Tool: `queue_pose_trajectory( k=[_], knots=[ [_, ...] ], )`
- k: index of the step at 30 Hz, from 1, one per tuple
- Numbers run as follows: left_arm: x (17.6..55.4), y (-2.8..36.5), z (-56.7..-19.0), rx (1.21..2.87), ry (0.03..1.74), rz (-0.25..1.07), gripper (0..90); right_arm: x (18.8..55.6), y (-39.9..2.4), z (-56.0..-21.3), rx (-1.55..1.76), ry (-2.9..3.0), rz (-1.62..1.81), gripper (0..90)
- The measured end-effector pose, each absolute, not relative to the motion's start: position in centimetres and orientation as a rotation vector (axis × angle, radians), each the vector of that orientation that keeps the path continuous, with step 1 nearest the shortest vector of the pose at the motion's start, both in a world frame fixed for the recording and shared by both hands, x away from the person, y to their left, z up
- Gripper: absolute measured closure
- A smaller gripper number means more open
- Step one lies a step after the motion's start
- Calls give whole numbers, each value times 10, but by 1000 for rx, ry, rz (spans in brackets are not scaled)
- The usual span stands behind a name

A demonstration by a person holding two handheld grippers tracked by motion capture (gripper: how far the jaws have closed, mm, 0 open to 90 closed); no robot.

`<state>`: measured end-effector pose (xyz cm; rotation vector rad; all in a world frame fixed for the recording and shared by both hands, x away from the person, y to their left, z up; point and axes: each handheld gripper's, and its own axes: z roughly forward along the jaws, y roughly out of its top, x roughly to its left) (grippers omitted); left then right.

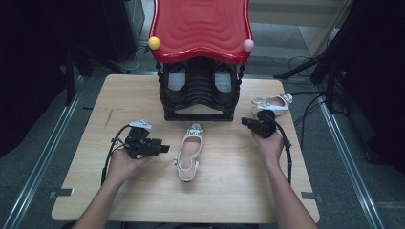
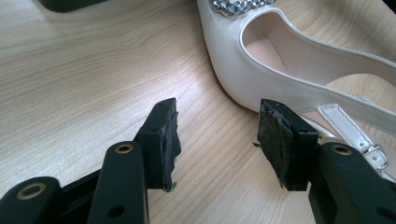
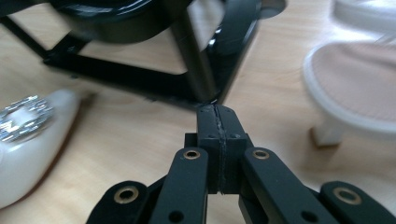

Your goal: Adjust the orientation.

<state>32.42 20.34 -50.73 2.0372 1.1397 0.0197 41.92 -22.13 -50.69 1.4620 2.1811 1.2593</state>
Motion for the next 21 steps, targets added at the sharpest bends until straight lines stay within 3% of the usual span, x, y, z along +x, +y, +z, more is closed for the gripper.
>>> queue_pose_trajectory(
  k=[21],
  knots=[
    [315,212,-509,2036,1154,48,485,451,-221,-501,1527,2086,1243,900]
  ],
)
